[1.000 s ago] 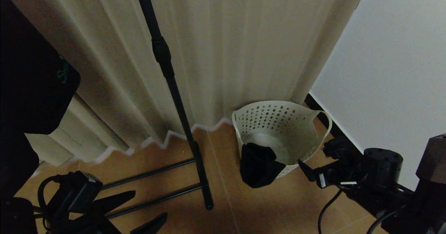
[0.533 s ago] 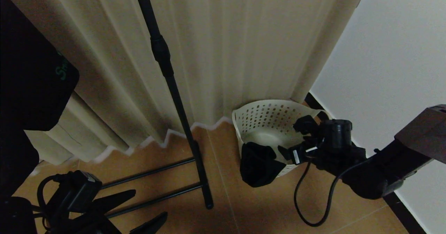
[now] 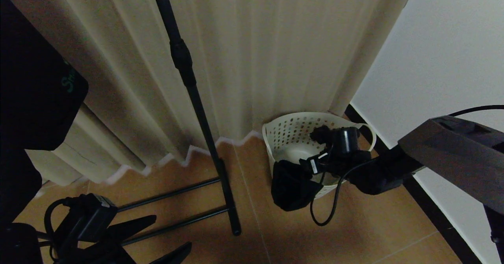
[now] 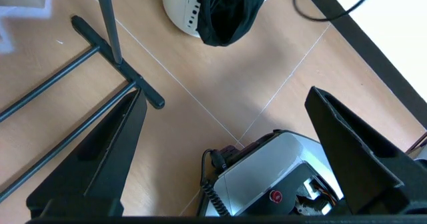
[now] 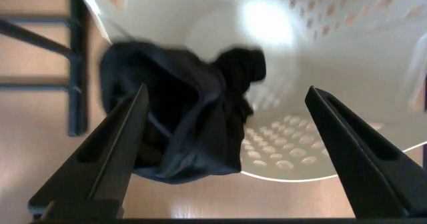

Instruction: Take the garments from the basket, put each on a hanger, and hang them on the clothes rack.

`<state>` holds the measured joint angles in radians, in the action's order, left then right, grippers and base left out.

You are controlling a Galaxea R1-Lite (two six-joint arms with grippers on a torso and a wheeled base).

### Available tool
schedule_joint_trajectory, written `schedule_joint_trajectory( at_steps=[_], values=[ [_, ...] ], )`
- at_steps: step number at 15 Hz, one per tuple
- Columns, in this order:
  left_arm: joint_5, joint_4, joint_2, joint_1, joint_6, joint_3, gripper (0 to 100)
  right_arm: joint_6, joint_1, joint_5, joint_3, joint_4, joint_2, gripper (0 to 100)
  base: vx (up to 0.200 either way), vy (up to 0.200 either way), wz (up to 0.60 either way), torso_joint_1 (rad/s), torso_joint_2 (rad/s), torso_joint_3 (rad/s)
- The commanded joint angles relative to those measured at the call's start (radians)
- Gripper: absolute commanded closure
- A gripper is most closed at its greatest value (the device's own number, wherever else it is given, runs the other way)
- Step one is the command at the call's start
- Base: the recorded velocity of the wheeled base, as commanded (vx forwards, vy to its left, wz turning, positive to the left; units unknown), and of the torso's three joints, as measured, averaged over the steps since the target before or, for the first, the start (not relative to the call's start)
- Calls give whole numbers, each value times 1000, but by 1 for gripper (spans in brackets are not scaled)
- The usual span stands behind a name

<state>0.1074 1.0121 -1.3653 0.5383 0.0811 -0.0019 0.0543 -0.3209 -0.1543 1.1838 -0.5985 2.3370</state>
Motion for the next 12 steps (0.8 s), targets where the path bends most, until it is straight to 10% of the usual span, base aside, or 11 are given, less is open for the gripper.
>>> schedule_joint_trajectory(
  at_steps=[1,12],
  values=[
    [0,0,-1,0,0,2,0,-1,9,-4,22,-1,62,0,0,0,0,0,0,0],
    [0,0,8,6,0,2,0,-14,20,-4,106,22,157,0,0,0,0,0,0,0]
  ],
)
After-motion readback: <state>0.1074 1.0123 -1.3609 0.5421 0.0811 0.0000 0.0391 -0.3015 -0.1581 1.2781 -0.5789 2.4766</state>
